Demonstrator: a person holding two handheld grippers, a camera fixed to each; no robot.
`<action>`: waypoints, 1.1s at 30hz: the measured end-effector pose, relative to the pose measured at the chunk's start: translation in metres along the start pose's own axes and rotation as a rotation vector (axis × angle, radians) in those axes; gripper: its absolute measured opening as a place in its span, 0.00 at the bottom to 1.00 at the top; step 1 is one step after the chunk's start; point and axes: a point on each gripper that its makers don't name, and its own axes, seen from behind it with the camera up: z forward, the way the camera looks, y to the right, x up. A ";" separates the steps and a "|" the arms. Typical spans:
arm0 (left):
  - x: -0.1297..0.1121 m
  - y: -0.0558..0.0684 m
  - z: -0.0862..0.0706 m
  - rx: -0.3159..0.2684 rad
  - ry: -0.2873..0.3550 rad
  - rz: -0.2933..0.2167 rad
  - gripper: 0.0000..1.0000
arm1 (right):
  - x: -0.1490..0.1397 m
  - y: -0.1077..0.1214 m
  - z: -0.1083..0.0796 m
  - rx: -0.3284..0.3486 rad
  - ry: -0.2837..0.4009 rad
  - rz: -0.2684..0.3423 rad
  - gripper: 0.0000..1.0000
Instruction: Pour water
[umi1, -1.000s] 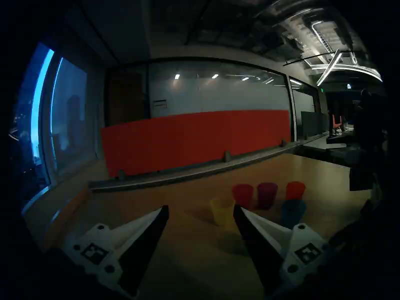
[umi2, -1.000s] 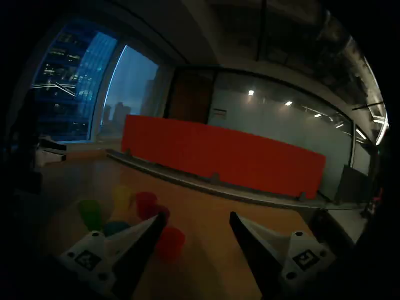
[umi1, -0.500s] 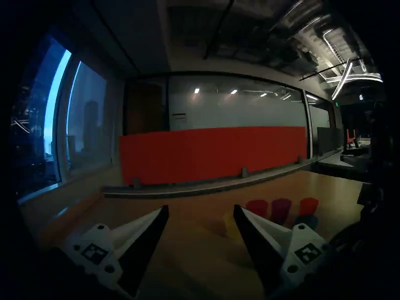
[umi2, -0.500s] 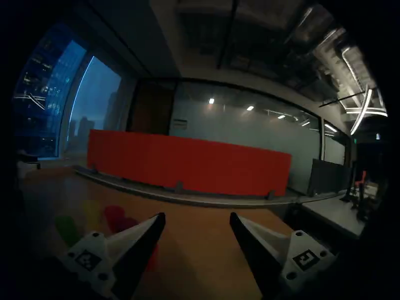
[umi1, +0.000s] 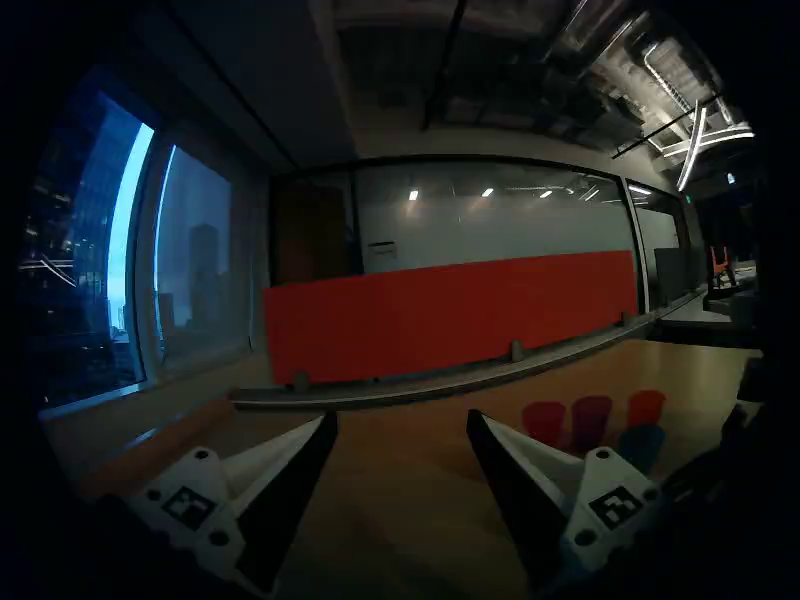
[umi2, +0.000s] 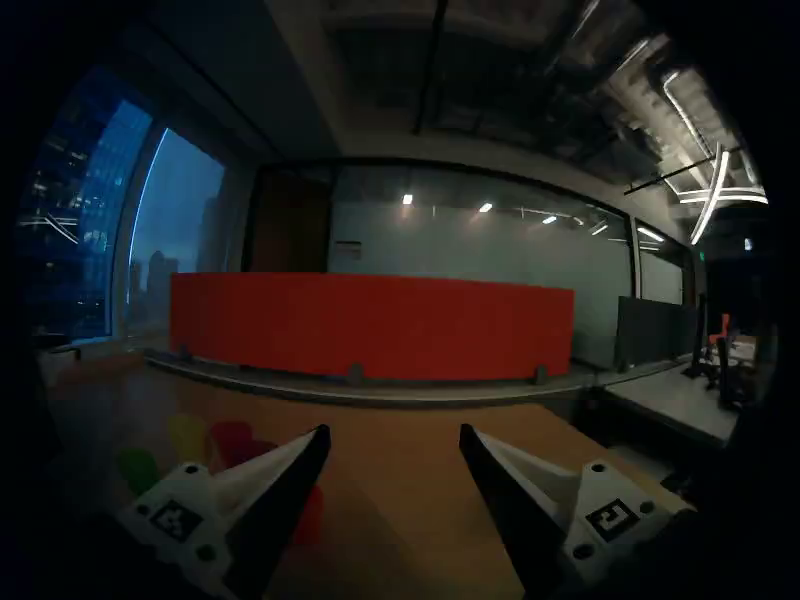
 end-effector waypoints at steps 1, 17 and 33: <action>-0.001 0.000 0.000 0.003 0.003 -0.004 0.96 | 0.000 0.000 0.000 -0.002 0.001 -0.003 1.00; -0.038 -0.009 0.001 0.027 0.013 -0.080 0.96 | -0.009 -0.003 0.000 -0.032 -0.028 -0.004 1.00; -0.067 -0.015 0.002 0.038 -0.002 -0.108 0.96 | 0.001 -0.013 0.003 -0.026 -0.023 -0.014 1.00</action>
